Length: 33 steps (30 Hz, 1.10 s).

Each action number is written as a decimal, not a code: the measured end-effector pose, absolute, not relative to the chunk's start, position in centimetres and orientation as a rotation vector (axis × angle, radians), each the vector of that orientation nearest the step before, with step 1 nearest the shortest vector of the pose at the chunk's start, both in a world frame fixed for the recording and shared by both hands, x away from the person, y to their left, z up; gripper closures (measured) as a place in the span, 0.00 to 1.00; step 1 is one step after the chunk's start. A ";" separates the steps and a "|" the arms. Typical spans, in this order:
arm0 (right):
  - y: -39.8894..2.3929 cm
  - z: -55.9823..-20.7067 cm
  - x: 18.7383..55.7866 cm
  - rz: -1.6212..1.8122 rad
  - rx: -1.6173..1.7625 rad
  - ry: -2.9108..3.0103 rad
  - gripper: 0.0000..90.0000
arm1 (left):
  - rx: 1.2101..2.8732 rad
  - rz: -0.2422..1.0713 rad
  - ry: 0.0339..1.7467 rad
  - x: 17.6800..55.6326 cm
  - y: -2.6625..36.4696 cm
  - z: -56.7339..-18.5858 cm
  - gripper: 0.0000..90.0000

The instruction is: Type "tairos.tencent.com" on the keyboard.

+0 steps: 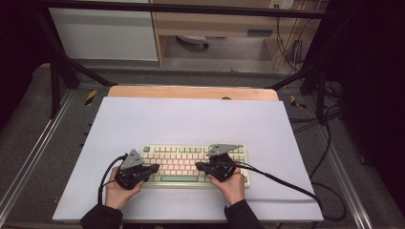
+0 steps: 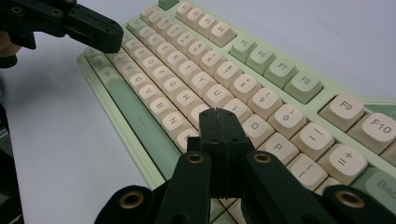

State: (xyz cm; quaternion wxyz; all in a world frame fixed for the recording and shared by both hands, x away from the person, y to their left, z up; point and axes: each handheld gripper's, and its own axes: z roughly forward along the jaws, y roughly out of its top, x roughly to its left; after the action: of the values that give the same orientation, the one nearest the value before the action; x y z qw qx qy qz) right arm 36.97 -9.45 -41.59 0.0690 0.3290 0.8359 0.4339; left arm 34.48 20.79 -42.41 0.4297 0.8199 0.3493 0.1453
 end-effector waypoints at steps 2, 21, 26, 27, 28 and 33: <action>-9.4 -41.6 36.9 1.313 0.989 2.515 1.00 | 2.047 0.363 0.871 34.5 20.8 -42.4 0.99; -7.5 -42.7 36.6 1.309 0.949 2.563 1.00 | 2.038 0.365 0.874 34.5 21.1 -42.3 0.99; -7.4 -42.9 36.7 1.302 0.953 2.567 1.00 | 2.039 0.366 0.873 34.5 21.1 -42.3 0.99; -7.3 -42.9 36.6 1.305 0.957 2.567 1.00 | 2.039 0.366 0.873 34.5 21.1 -42.3 0.99; -7.3 -43.0 36.6 1.304 0.953 2.568 1.00 | 2.039 0.367 0.873 34.4 21.1 -42.3 0.99; -7.2 -43.3 36.7 1.299 0.954 2.566 1.00 | 2.038 0.370 0.872 34.4 21.1 -42.3 0.99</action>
State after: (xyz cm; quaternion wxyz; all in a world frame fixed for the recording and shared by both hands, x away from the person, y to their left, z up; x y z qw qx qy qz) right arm 36.71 -7.22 -43.26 0.0558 0.3142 0.8455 0.4281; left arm 34.44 21.12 -42.30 0.4323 0.8177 0.3500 0.1484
